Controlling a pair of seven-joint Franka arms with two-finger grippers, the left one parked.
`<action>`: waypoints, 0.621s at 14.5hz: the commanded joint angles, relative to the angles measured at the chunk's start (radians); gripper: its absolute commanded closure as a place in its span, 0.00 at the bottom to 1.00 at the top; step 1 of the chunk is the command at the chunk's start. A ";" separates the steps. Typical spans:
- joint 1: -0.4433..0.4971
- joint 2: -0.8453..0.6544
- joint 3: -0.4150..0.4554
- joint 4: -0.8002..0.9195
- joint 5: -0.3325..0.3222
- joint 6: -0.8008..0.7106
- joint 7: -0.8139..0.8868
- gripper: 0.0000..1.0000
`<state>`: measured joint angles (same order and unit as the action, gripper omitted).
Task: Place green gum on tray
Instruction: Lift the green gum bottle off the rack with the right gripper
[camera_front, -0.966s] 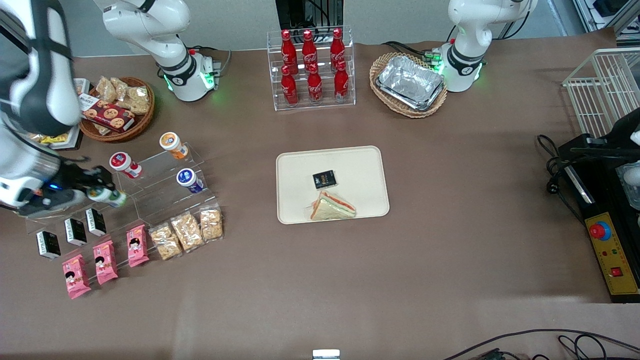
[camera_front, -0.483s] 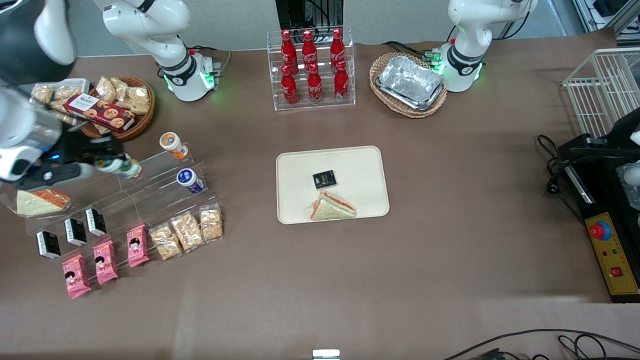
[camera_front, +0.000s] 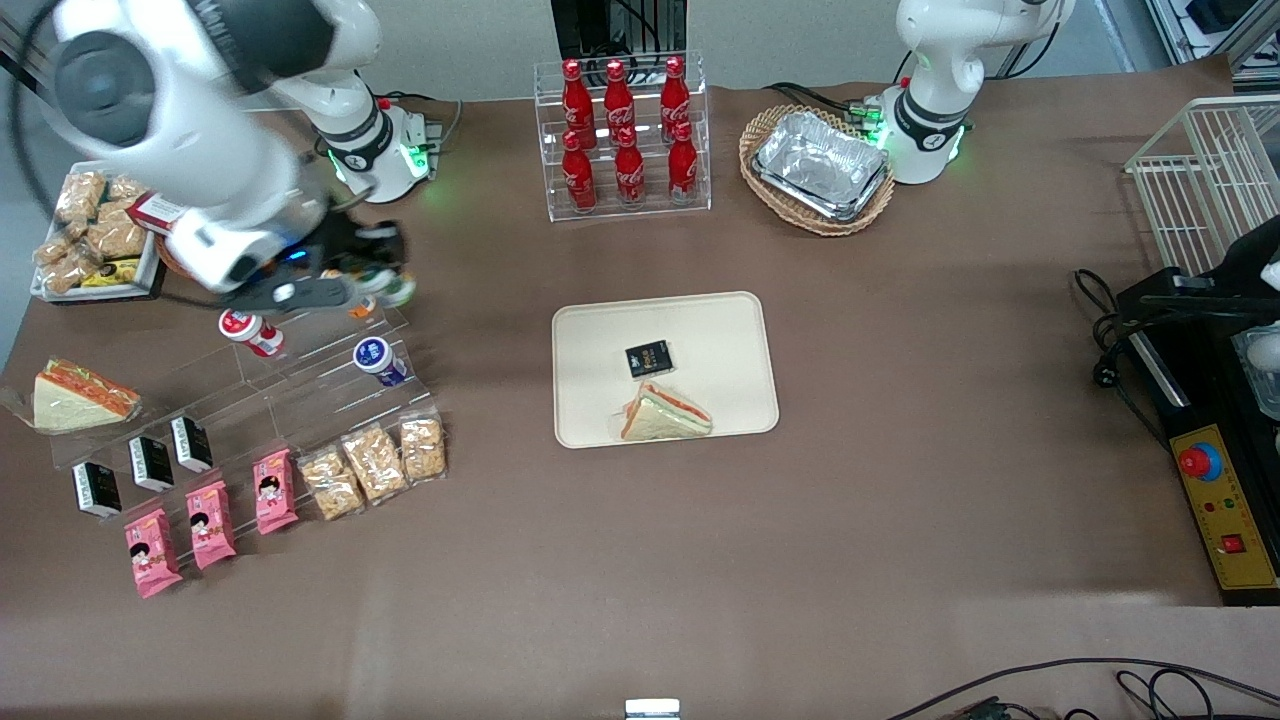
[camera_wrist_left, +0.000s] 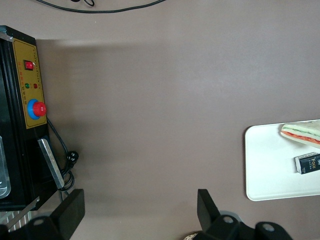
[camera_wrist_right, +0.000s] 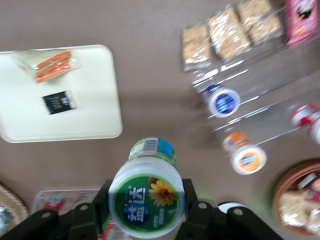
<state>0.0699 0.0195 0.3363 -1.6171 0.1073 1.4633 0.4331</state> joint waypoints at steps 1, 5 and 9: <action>-0.019 0.000 0.124 -0.036 0.043 0.057 0.203 1.00; -0.015 -0.033 0.210 -0.203 0.043 0.243 0.312 1.00; -0.012 -0.066 0.279 -0.398 0.043 0.480 0.394 1.00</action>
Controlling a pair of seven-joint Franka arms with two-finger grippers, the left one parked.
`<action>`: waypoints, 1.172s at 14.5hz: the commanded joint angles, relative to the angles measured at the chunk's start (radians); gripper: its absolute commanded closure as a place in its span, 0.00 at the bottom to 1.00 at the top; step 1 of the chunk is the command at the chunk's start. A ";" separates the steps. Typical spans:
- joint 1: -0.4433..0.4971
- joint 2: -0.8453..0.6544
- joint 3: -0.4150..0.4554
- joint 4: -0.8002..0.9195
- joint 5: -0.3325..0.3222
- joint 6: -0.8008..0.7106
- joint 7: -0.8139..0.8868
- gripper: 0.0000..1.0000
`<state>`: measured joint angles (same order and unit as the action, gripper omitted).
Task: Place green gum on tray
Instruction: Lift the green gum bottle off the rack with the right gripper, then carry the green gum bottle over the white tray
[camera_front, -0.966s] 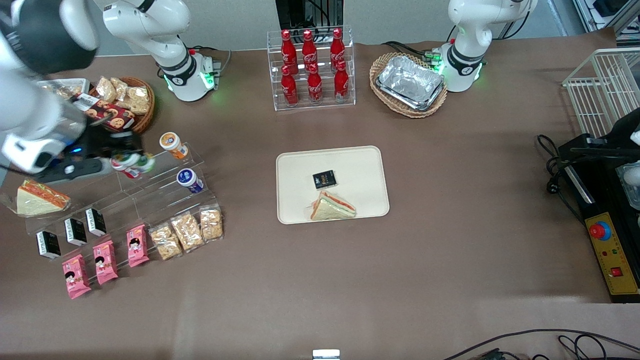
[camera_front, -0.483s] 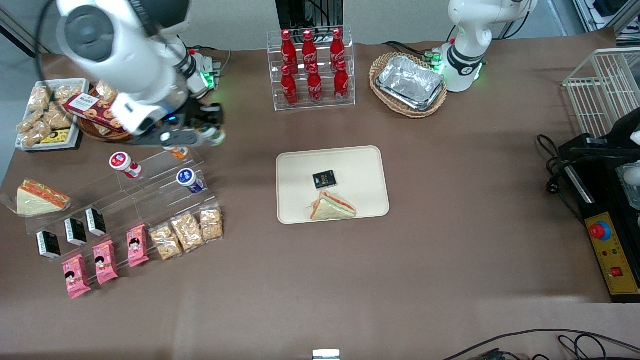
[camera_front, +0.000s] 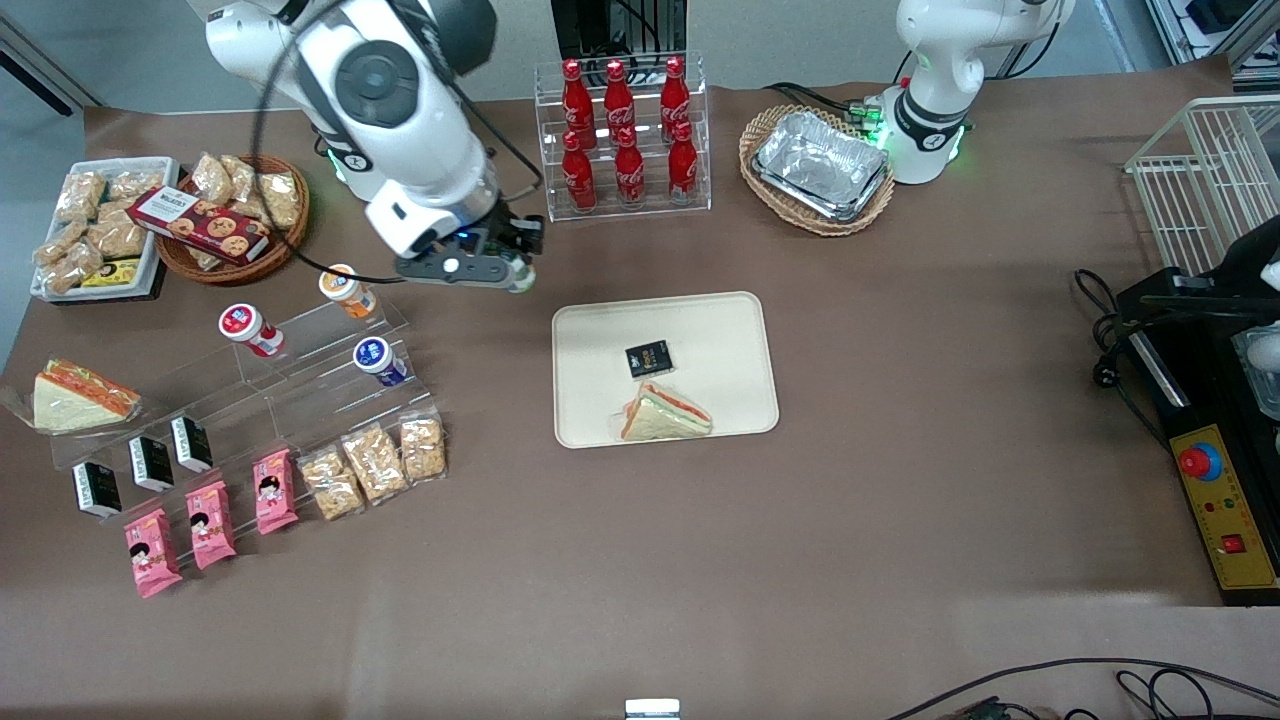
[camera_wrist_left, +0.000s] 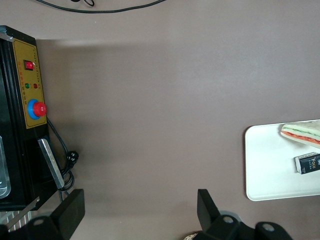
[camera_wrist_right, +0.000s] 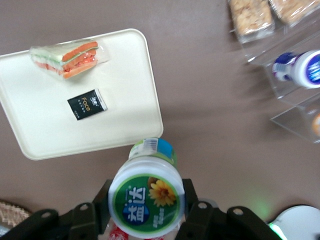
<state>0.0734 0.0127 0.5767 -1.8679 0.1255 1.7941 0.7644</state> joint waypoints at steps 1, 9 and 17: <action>-0.015 -0.054 0.055 -0.190 0.025 0.212 0.065 1.00; 0.029 0.113 0.080 -0.386 0.006 0.618 0.111 1.00; 0.045 0.320 0.078 -0.355 -0.334 0.728 0.354 1.00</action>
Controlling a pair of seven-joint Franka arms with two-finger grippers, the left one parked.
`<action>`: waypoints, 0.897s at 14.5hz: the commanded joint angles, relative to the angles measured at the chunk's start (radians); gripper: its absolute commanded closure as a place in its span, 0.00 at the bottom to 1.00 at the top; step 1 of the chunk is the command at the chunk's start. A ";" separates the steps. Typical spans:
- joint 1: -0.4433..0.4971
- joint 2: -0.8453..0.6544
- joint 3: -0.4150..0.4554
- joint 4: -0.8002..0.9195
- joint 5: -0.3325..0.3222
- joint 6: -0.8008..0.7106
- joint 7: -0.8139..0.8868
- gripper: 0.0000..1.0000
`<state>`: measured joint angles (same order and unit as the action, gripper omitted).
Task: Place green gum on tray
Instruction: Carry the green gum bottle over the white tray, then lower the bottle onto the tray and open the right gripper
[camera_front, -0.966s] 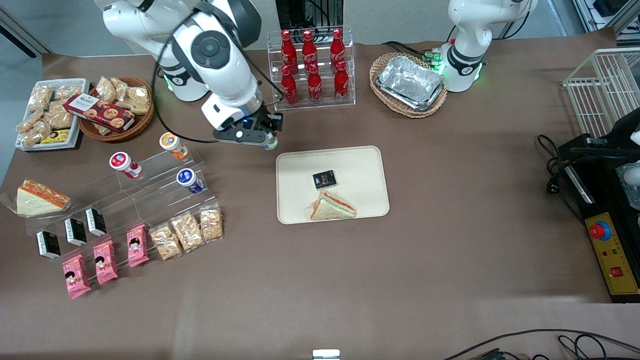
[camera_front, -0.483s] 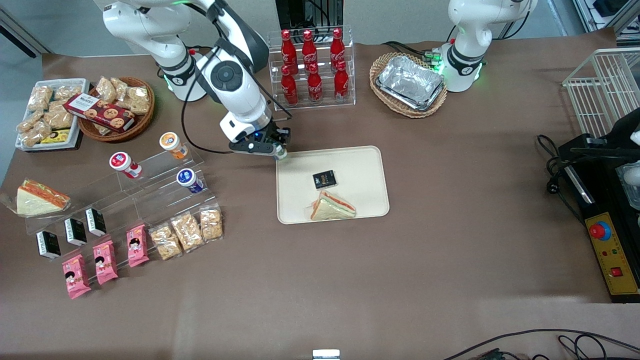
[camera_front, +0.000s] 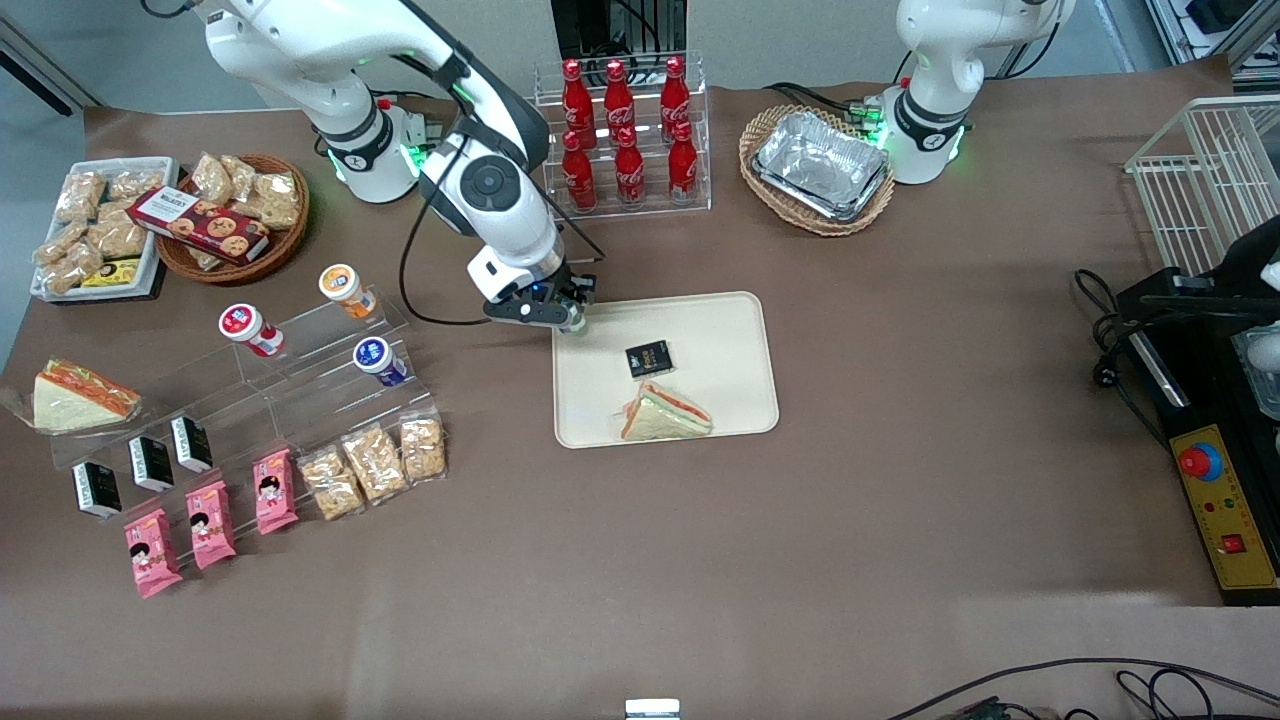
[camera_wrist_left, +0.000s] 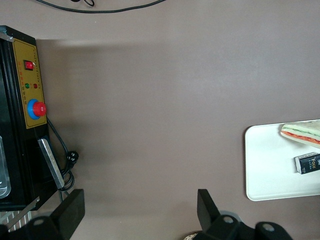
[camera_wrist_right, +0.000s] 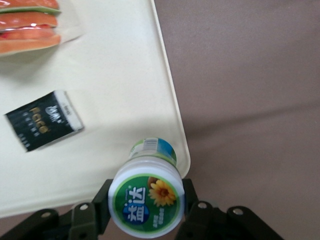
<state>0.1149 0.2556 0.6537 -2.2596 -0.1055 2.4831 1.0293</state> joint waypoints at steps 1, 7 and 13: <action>0.005 0.097 0.001 0.051 -0.114 0.039 0.098 1.00; 0.025 0.161 0.001 0.098 -0.184 0.042 0.173 1.00; 0.026 0.240 0.001 0.135 -0.398 0.042 0.383 0.94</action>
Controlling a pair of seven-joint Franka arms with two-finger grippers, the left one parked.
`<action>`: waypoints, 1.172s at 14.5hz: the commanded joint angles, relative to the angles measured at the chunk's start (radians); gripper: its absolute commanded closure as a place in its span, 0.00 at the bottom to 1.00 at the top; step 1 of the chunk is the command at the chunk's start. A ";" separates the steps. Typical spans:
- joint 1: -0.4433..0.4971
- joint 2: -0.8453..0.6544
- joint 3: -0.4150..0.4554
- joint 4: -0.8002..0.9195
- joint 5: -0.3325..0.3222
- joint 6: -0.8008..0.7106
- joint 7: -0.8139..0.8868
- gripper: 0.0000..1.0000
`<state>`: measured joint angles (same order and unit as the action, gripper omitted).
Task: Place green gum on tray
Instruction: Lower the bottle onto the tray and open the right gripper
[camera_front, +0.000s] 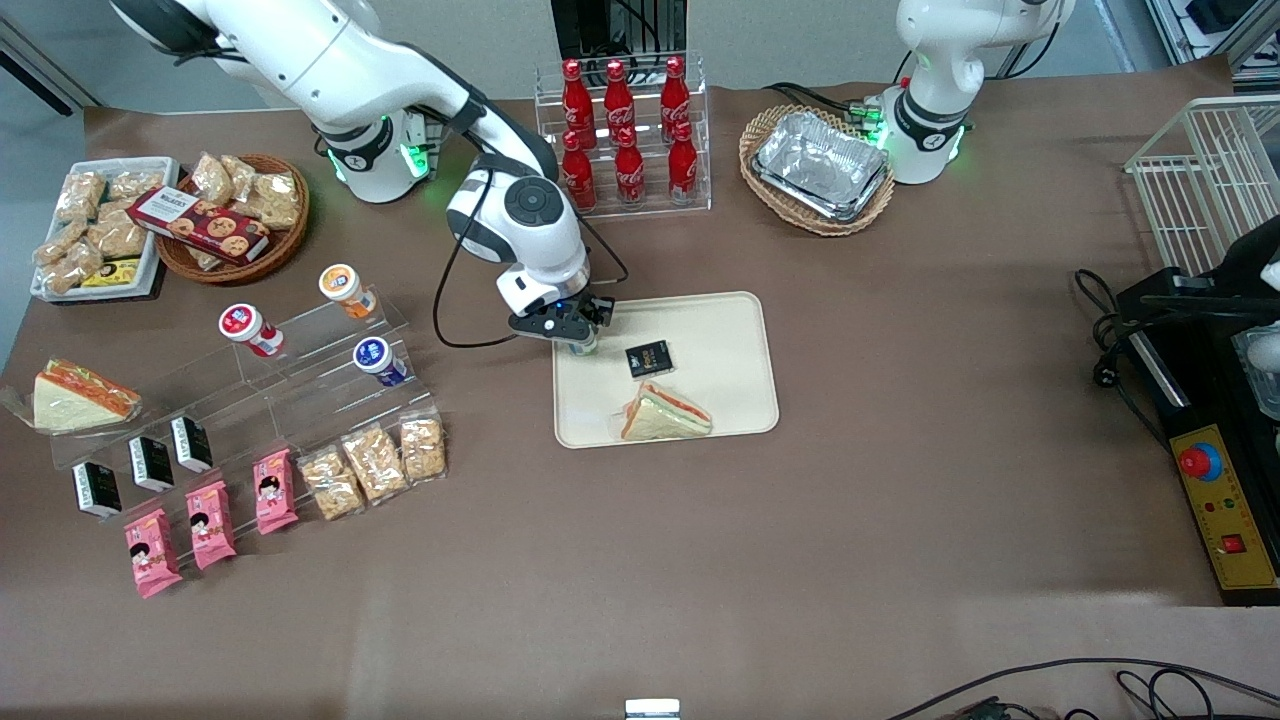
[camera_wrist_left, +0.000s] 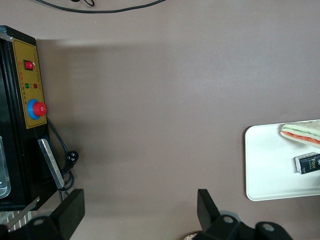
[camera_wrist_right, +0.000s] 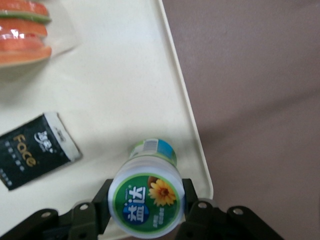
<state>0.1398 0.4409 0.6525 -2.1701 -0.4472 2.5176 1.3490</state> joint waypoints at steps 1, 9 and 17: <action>0.000 0.056 0.003 0.047 -0.051 0.007 0.064 0.52; -0.029 -0.058 0.018 0.047 -0.030 -0.095 0.027 0.02; -0.092 -0.364 -0.202 0.320 0.528 -0.730 -0.770 0.02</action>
<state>0.0614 0.1294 0.5824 -1.9488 0.0299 1.9848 0.8153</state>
